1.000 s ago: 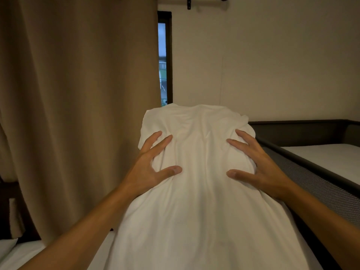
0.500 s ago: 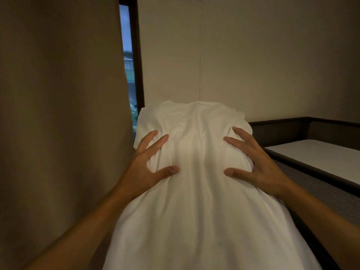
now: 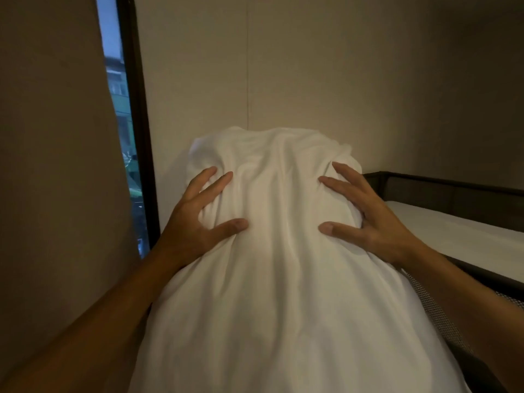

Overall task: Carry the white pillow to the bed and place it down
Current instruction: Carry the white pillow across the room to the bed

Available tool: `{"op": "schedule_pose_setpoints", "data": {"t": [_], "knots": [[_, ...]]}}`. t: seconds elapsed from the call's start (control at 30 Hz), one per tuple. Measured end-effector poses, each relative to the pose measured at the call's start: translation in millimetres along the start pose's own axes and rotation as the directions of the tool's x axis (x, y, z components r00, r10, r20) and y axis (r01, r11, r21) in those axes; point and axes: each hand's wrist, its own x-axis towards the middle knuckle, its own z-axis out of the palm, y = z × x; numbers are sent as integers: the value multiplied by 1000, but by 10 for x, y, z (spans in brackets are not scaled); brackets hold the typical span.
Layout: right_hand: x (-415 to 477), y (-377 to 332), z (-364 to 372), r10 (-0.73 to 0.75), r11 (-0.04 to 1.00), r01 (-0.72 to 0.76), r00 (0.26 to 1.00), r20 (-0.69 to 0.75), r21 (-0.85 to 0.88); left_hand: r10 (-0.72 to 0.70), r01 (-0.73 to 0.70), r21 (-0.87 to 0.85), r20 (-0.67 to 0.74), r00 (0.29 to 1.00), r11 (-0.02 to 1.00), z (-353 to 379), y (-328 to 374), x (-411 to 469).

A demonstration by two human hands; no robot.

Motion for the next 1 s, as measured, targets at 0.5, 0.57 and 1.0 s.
{"op": "schedule_pose_setpoints", "data": {"t": [0.5, 0.57, 1.0], "knots": [[963, 352, -1352, 11, 980, -43, 986, -165, -193, 124, -123, -166, -6, 992, 978, 563, 287, 1847], [992, 466, -1455, 32, 976, -68, 985, -172, -209, 131, -128, -194, 3, 991, 973, 722, 304, 1982], [863, 1101, -1953, 181, 938, -235, 959, -218, -254, 186, -116, -362, 164, 969, 925, 1746, 282, 2656]]}}
